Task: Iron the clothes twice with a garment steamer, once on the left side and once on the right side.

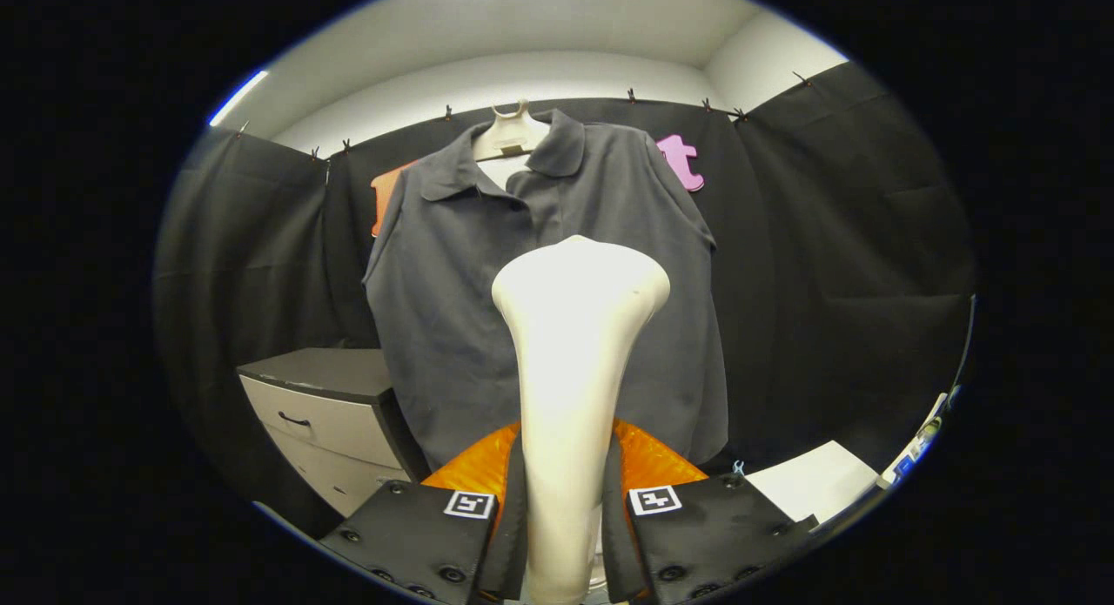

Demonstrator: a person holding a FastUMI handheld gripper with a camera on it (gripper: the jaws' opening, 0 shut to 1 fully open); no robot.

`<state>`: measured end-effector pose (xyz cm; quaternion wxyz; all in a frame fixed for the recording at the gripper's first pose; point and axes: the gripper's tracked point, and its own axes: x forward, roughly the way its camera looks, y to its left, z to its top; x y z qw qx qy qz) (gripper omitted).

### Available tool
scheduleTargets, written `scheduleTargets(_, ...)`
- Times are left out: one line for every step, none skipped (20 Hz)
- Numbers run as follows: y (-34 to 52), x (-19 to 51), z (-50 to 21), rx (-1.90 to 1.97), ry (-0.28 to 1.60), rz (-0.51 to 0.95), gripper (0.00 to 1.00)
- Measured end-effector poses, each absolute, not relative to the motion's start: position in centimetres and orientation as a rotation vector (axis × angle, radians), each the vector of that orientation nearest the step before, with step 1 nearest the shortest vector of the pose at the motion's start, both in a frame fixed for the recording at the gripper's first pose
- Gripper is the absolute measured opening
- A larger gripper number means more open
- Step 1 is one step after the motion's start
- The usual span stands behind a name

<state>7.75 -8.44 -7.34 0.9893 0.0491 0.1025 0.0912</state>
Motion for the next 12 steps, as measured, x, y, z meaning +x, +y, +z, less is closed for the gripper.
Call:
scheduleTargets(-7.8,7.4,-6.9,0.094,0.181,0.186,0.43)
scheduleTargets(-7.4,7.2,-6.3,0.088,0.162,0.185,0.42)
scheduleTargets(-7.3,6.8,-5.8,0.082,0.147,0.181,0.42)
scheduleTargets(-7.0,6.6,-5.2,0.081,0.135,0.179,0.42)
scheduleTargets(-6.6,6.4,-4.6,0.084,0.123,0.181,0.42)
scheduleTargets(-6.1,6.0,-4.0,0.086,0.107,0.187,0.42)
scheduleTargets(-5.7,6.0,-3.4,0.088,0.089,0.191,0.42)
scheduleTargets(-5.4,5.7,-3.0,0.086,0.080,0.189,0.42)
scheduleTargets(-5.2,5.4,-2.6,0.085,0.069,0.189,0.42)
scheduleTargets(-4.8,5.1,-2.1,0.086,0.061,0.193,0.42)
scheduleTargets(-4.4,4.6,-1.7,0.086,0.053,0.198,0.42)
scheduleTargets(-4.0,4.3,-1.3,0.083,0.046,0.205,0.42)
